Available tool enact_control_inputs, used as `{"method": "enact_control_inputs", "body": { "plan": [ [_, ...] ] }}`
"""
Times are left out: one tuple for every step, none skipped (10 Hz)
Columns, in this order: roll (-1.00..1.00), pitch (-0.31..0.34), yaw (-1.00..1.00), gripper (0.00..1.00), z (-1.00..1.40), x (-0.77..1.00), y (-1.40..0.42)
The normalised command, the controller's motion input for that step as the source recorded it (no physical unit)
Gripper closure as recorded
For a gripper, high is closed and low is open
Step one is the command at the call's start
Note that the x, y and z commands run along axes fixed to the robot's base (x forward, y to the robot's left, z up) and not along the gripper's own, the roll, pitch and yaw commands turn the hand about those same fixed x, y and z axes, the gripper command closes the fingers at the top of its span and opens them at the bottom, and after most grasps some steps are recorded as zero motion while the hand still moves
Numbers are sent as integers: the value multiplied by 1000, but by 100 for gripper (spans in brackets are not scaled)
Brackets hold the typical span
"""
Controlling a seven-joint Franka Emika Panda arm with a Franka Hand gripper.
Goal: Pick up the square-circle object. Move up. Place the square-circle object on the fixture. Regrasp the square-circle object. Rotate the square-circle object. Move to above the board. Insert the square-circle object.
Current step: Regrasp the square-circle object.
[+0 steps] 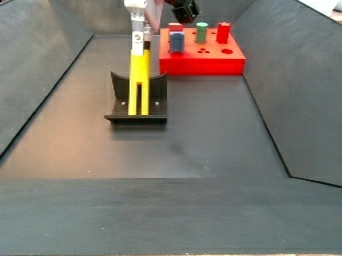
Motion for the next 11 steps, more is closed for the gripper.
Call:
{"method": "enact_control_inputs", "body": {
  "plan": [
    [-3, 225, 78, 0, 1, 252, -23],
    [-8, 226, 83, 0, 1, 178, -20],
    [-9, 230, 85, 0, -1, 128, -21],
    [-9, 233, 86, 0, 1, 96, -22],
    [-19, 221, 86, 0, 9, 75, -22],
    [-23, 218, 86, 0, 5, 76, -20],
    [-24, 216, 86, 0, 6, 77, -20],
    [-24, 214, 86, 0, 7, 78, -20],
    [-24, 214, 85, 0, 7, 79, -20],
    [-24, 213, 85, 0, 7, 79, -20],
    [-24, 213, 85, 0, 7, 79, -20]
  ]
}}
